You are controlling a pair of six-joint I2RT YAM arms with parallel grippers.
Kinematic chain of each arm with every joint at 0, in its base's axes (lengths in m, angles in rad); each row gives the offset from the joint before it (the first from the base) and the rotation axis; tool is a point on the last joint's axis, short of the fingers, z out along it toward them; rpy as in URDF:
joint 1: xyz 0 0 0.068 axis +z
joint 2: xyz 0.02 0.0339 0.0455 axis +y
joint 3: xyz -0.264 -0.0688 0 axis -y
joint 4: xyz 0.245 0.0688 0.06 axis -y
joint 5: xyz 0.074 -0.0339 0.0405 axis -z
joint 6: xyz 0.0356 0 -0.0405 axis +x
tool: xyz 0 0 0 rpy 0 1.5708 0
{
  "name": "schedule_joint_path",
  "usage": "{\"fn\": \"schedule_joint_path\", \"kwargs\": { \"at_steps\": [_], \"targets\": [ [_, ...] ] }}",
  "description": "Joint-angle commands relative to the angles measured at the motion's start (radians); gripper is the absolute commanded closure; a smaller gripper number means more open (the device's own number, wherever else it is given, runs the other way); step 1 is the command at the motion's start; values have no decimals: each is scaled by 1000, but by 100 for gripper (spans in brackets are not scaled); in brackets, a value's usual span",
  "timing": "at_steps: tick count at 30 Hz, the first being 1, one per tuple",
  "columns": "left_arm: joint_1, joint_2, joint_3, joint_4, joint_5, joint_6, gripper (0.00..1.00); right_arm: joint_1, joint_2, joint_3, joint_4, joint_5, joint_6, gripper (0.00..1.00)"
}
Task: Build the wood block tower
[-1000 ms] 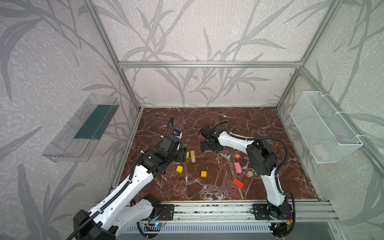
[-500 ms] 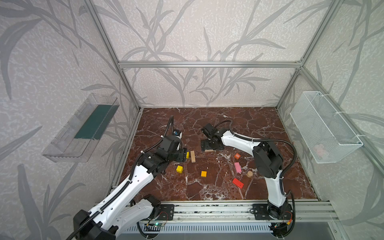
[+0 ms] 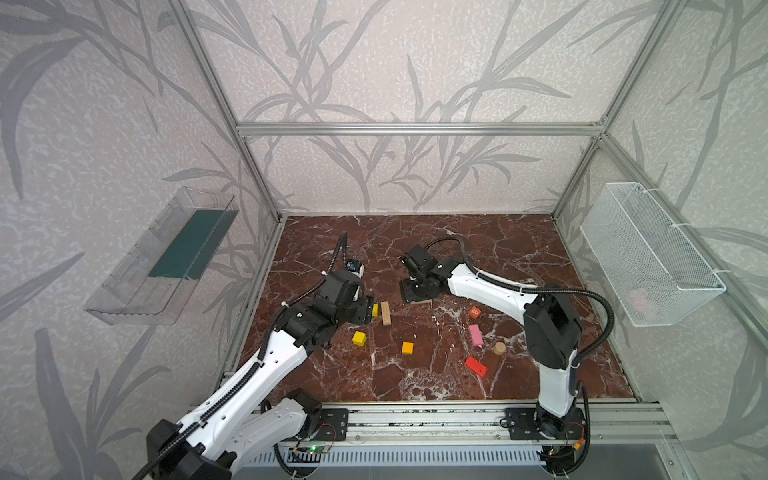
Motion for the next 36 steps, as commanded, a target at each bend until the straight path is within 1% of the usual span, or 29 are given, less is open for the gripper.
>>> {"fn": "schedule_joint_path", "kwargs": {
  "at_steps": [1, 5, 9, 14, 30, 36],
  "targets": [
    [6, -10, -12, -25, -31, -2, 25, 16, 55, 78, -41, -24, -60, 47],
    [6, -10, -12, -26, -36, -2, 25, 34, 125, 167, -73, -34, -88, 46],
    [7, -7, -12, -29, -37, 1, 25, 43, 198, 249, -118, -35, -108, 41],
    [7, -7, -11, -29, -40, 1, 25, 55, 263, 315, -140, -40, -116, 40],
    [8, -5, -10, -29, -38, 1, 25, 80, 386, 436, -182, -58, -122, 38],
    [9, -3, -10, -29, -36, 2, 25, 81, 411, 464, -200, -42, -122, 37]
  ]
}}
